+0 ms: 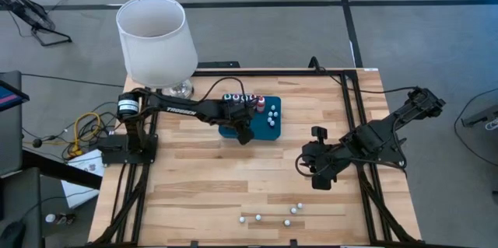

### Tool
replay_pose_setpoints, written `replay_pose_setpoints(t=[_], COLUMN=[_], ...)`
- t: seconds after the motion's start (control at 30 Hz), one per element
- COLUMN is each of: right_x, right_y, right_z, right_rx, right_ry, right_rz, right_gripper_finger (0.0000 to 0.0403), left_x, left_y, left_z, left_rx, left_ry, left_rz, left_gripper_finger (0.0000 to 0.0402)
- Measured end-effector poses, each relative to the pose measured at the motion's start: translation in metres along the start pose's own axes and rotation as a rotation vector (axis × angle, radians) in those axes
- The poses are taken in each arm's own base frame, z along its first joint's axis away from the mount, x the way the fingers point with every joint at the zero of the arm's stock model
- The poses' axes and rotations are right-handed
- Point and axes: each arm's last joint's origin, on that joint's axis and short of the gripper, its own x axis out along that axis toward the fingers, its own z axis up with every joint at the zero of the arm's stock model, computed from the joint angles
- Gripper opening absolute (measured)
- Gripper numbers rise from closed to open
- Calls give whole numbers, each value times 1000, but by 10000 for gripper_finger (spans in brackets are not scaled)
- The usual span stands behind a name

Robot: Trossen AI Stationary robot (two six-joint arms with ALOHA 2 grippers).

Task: Pick & Place food coloring
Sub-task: Put the small black food coloring bottle into the bin, then put the small red food coloring bottle into the bin

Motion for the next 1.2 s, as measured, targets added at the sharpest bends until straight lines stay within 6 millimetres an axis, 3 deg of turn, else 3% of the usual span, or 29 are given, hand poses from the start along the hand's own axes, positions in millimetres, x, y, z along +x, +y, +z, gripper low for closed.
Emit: replay_pose_setpoints(t=[0.7, 1.0, 1.2], right_x=[0, 0, 0], right_y=[0, 0, 0], right_z=[0, 0, 0], right_rx=[-1, -8, -7], right_ry=[0, 0, 3], right_rz=[-1, -1, 4], right_gripper_finger=[111, 111, 111], left_x=[-3, -27, -58], left_y=[0, -5, -27], left_z=[2, 23, 42], left_rx=[1, 50, 181], left_ry=[-12, -42, -65], left_rz=[9, -5, -46], left_gripper_finger=[124, 124, 124])
